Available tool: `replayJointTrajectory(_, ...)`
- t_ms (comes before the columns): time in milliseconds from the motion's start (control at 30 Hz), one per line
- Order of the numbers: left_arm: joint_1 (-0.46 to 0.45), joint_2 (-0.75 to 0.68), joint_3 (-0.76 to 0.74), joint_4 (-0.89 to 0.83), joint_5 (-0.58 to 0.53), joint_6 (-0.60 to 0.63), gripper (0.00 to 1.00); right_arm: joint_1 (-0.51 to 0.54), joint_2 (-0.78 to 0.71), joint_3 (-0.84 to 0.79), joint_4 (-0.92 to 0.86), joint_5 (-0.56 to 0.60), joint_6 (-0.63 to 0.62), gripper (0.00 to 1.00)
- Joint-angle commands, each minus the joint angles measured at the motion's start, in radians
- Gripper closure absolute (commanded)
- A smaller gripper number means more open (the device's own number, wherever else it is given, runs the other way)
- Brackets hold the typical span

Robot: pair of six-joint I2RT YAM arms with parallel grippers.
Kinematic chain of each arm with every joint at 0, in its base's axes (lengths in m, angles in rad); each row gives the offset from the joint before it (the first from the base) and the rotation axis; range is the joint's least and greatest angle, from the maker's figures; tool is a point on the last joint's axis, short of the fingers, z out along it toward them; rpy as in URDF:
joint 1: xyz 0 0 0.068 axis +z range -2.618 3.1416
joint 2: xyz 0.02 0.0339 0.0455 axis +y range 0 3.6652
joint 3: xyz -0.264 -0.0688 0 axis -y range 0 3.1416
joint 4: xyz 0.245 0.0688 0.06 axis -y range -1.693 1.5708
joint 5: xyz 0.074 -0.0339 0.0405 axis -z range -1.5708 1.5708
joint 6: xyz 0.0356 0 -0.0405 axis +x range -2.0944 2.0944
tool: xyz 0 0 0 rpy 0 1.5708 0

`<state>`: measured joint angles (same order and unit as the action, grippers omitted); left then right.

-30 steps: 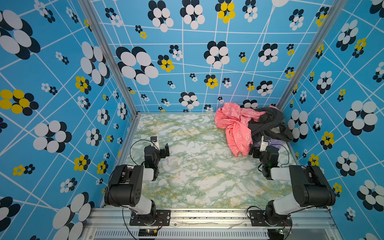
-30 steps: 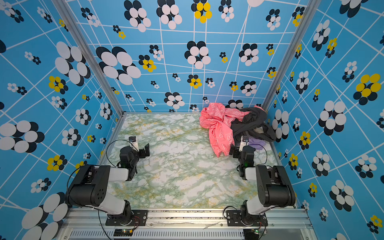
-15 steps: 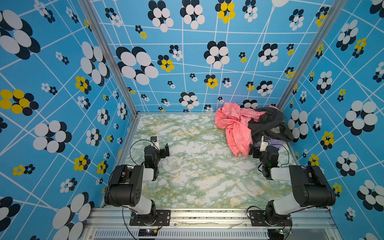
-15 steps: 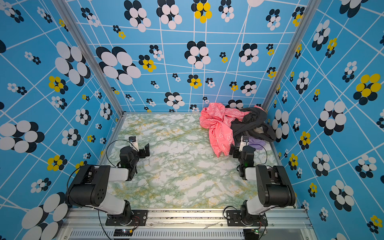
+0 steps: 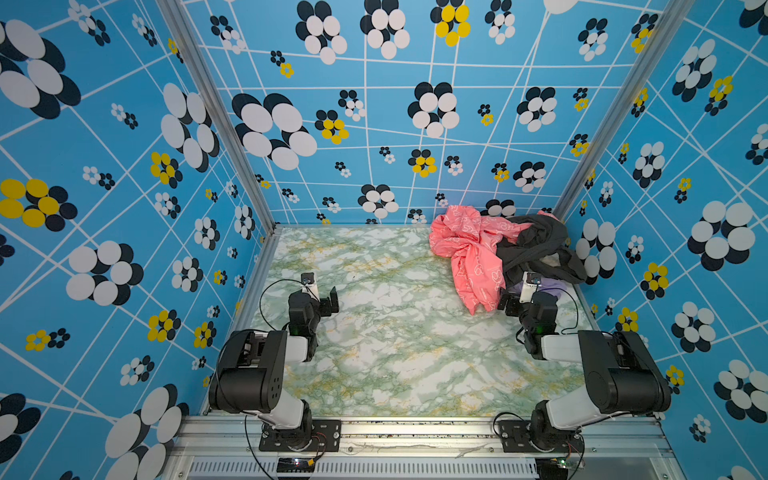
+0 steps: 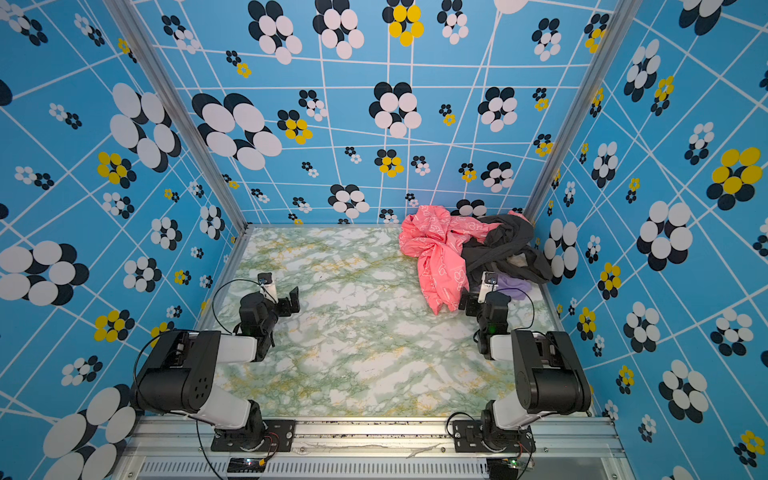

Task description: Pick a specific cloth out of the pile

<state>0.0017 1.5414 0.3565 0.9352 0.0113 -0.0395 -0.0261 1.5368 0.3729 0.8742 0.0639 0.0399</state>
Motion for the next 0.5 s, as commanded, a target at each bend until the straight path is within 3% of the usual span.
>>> replayJointTrajectory(0,0.000,0.005,0.021,-0.010,-0.007,0.012,0.01,0.008,0.000,0.019,0.005,-0.014,-0.005,0.01)
replayJointTrajectory(133,0.000,-0.007,0.025,-0.017,-0.034,0.006,0.01,0.008,-0.088,0.096,-0.198,-0.007,-0.003,0.01)
replayJointTrajectory(233,-0.013,-0.087,0.067,-0.162,-0.129,-0.006,0.01,0.008,-0.162,0.126,-0.312,0.011,0.004,0.01)
replayJointTrajectory(367,-0.027,-0.221,0.152,-0.393,-0.152,0.000,0.01,0.008,-0.275,0.149,-0.399,-0.003,-0.059,0.01)
replayJointTrajectory(467,-0.024,-0.291,0.225,-0.525,-0.156,-0.028,0.01,0.007,-0.359,0.244,-0.596,0.066,-0.024,0.01)
